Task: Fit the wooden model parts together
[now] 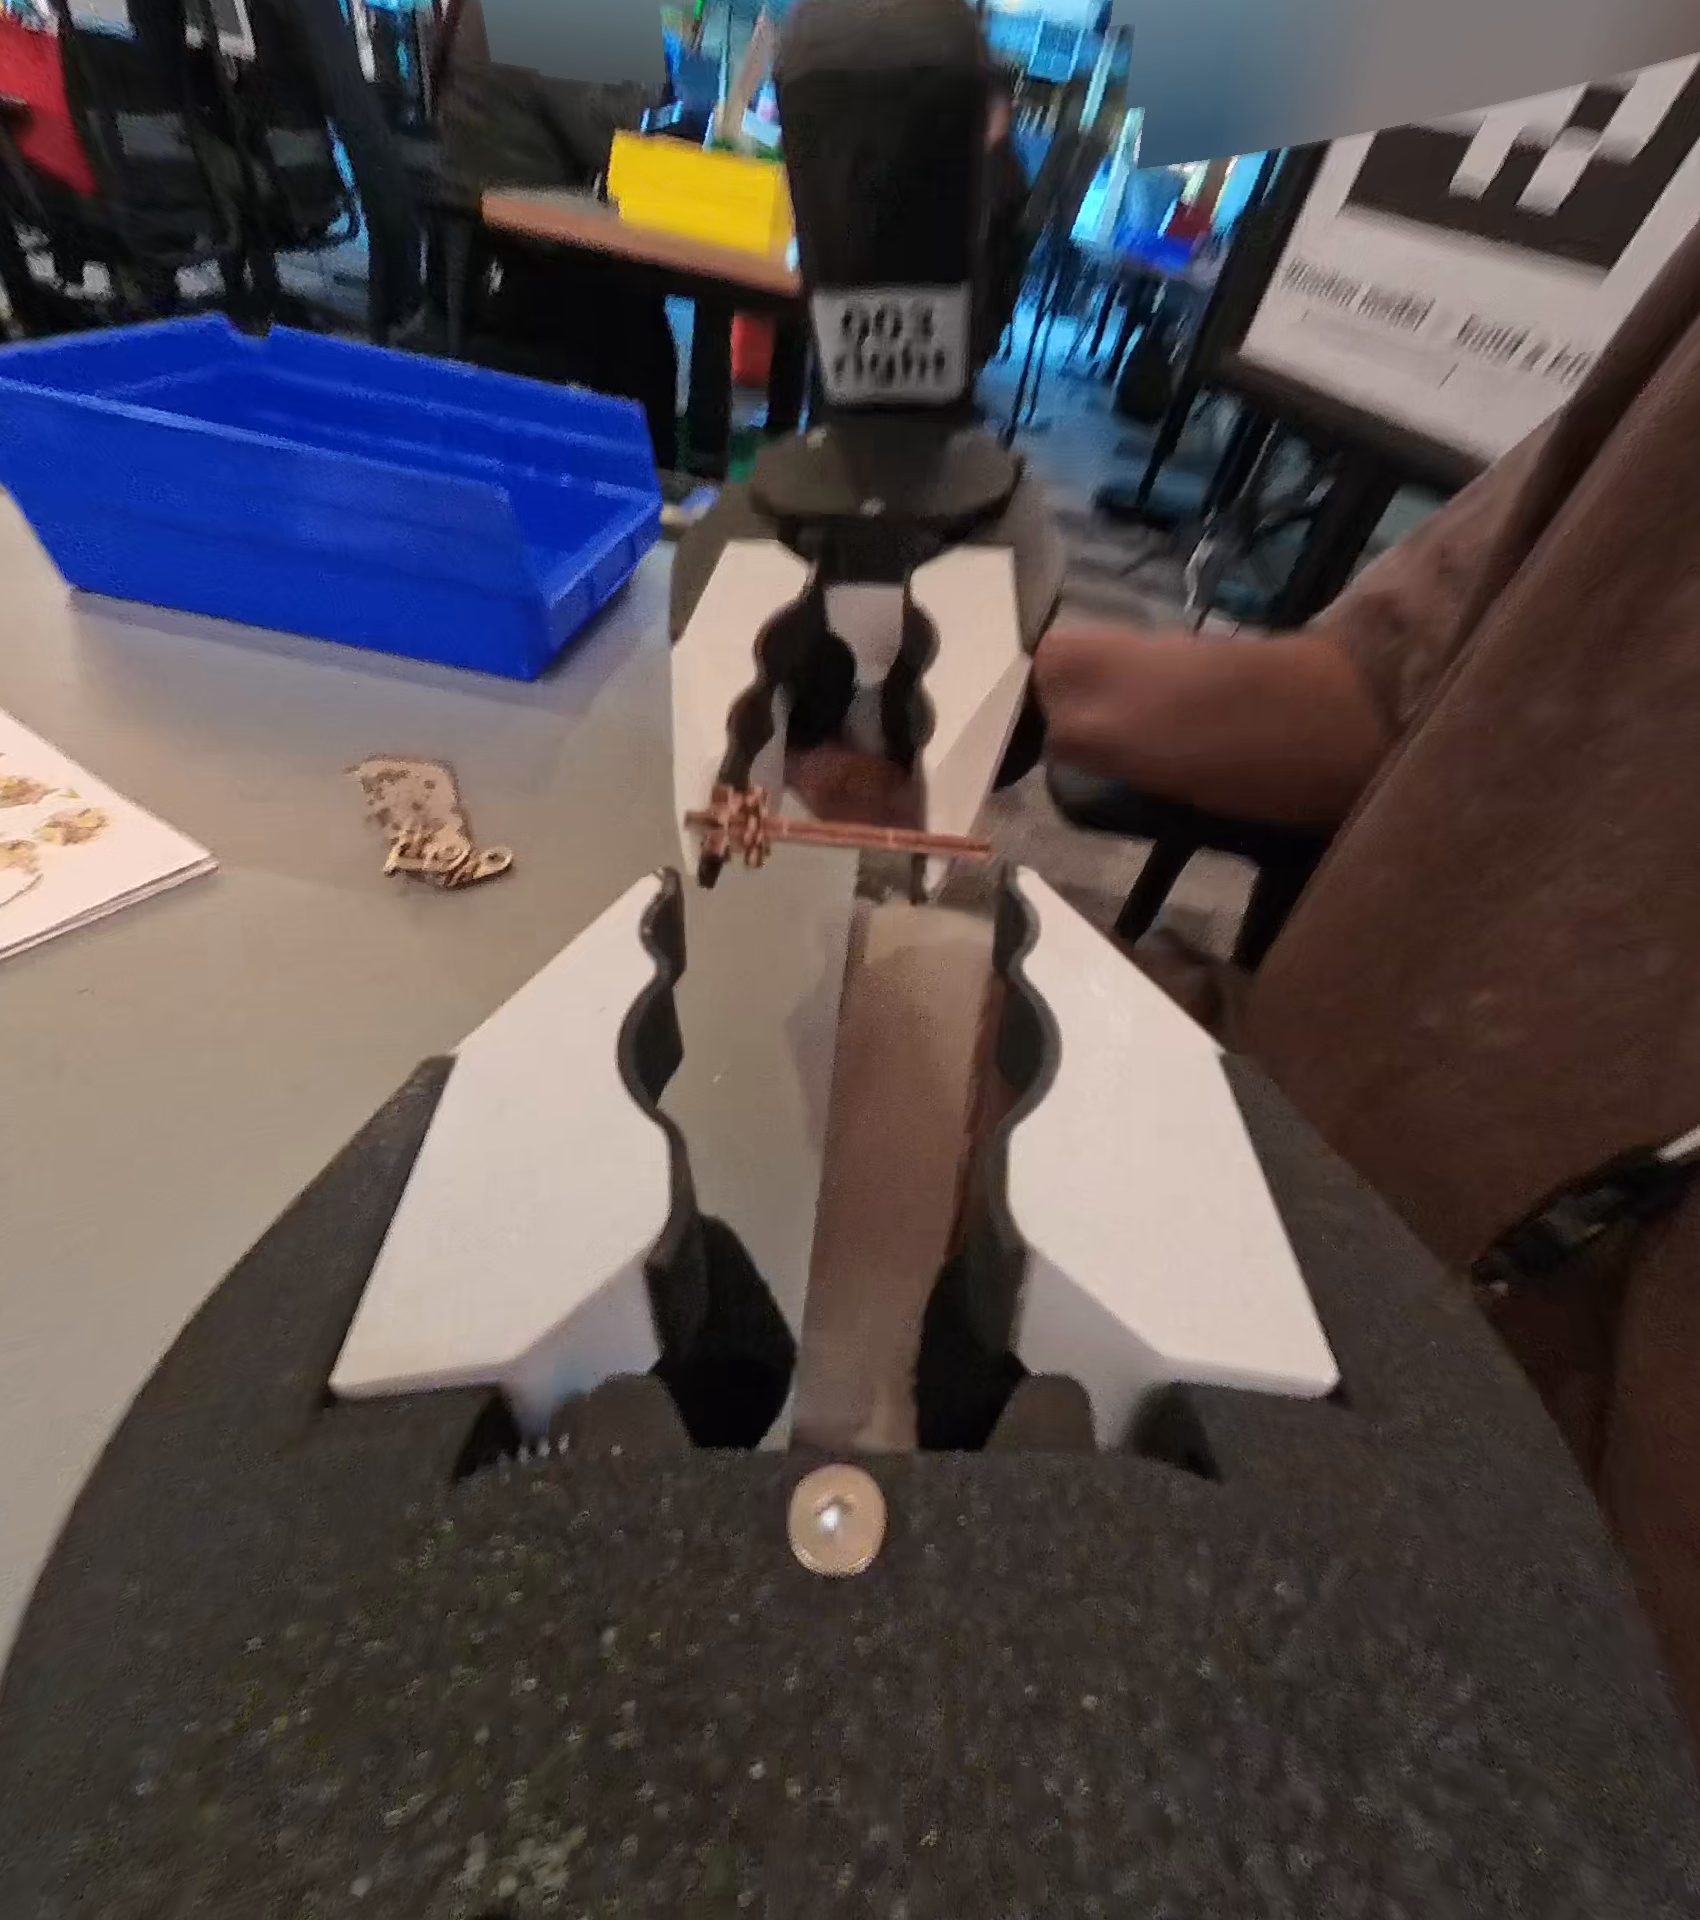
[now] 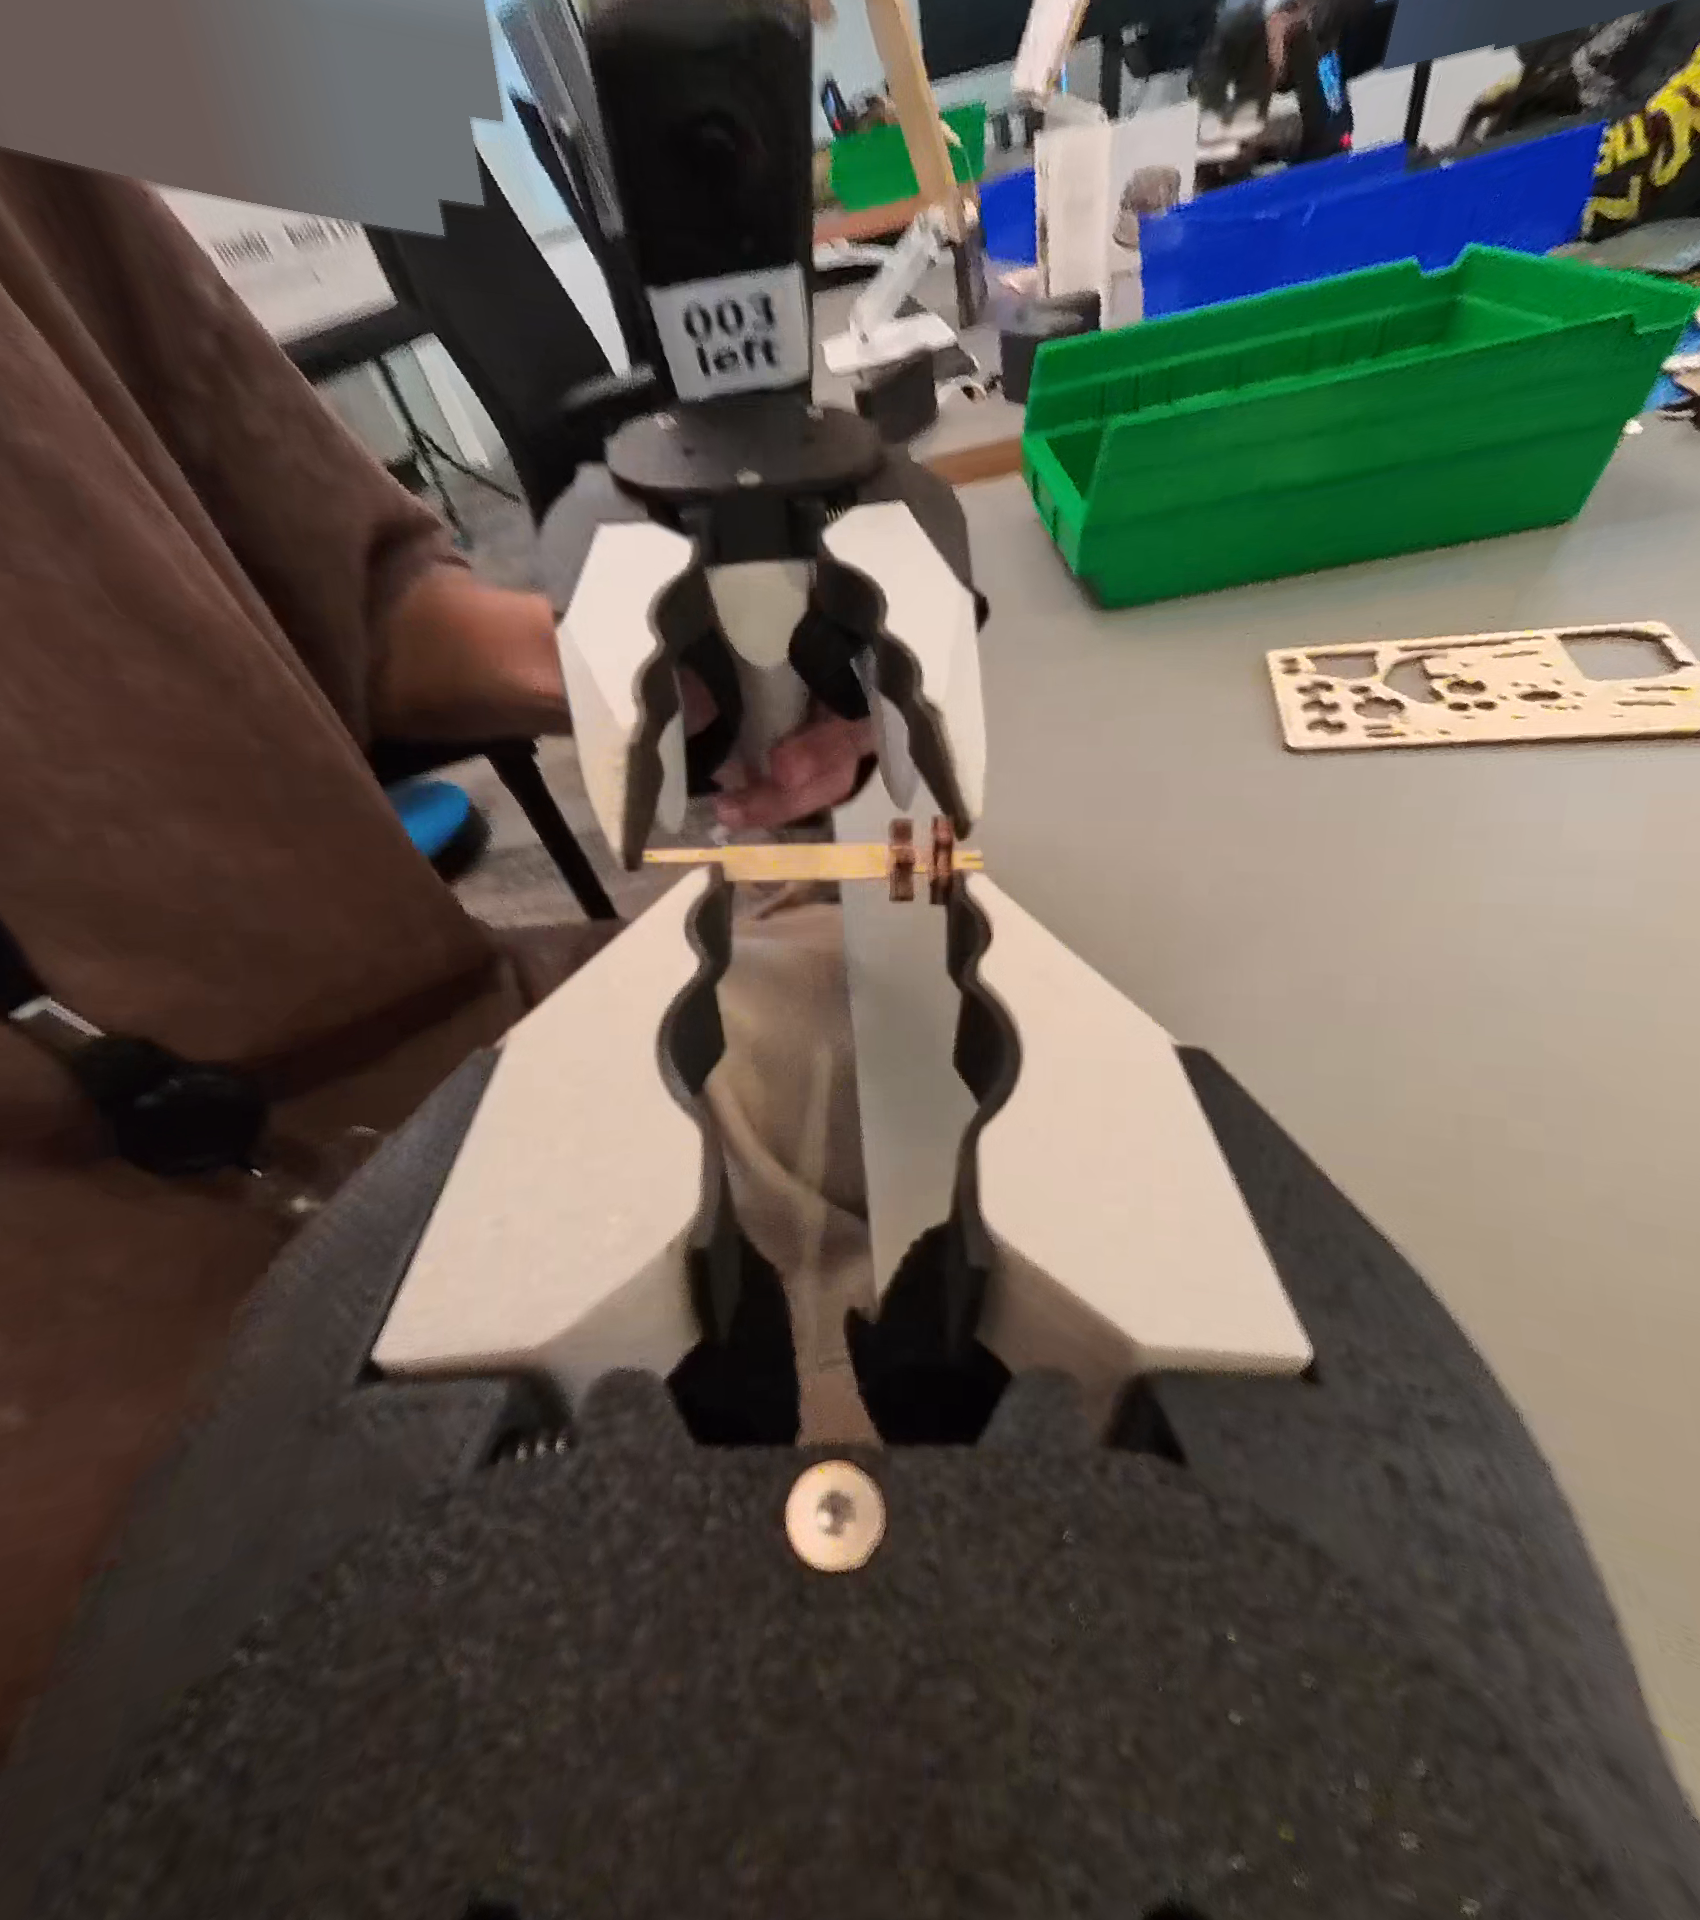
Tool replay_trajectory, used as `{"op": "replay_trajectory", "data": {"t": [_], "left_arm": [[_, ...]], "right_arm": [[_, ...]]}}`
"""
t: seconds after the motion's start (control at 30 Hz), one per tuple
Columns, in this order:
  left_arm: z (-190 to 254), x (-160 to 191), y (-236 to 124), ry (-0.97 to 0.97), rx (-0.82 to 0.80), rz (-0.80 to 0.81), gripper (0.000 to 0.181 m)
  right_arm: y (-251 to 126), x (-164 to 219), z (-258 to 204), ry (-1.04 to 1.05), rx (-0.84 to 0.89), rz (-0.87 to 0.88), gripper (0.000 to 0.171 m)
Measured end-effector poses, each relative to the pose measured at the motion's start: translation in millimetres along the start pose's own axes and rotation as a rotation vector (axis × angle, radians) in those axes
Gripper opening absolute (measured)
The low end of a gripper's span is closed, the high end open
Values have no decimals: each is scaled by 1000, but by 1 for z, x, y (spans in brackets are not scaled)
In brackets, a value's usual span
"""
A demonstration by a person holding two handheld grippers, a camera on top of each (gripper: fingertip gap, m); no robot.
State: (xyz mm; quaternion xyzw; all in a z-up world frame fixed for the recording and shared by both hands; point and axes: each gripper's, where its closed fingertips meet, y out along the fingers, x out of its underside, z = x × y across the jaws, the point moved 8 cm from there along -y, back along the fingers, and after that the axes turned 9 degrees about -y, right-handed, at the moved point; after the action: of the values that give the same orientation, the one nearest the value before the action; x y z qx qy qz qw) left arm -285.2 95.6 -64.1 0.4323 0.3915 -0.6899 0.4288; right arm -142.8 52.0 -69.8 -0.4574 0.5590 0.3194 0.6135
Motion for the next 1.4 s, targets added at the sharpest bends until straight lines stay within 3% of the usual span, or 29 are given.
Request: {"op": "replay_trajectory", "data": {"t": [0.17,0.37,0.77,0.8,0.83,0.93,1.03,1.17,1.4], "left_arm": [[8,-9,4,-12,-12,111,54],[8,-17,-4,-139,82,209,46],[7,-18,-7,-185,72,258,37],[5,-17,-8,-183,38,252,32],[3,-15,-10,-163,-8,250,8],[5,-19,-13,-122,-17,300,8],[0,-17,-13,-166,6,247,8],[1,-17,-10,-171,26,233,27],[0,-13,-7,-210,53,202,19]], "right_arm": [[0,-10,0,107,-52,138,41],[0,-17,-2,156,-97,237,41],[5,-20,-5,184,-98,270,40],[6,-21,-7,180,-131,274,41],[9,-20,-8,189,-111,253,39],[11,-26,-9,196,-101,317,41],[10,-21,-7,206,-93,267,40],[8,-19,-2,217,-82,250,40],[5,-16,-5,196,-148,192,40]]}}
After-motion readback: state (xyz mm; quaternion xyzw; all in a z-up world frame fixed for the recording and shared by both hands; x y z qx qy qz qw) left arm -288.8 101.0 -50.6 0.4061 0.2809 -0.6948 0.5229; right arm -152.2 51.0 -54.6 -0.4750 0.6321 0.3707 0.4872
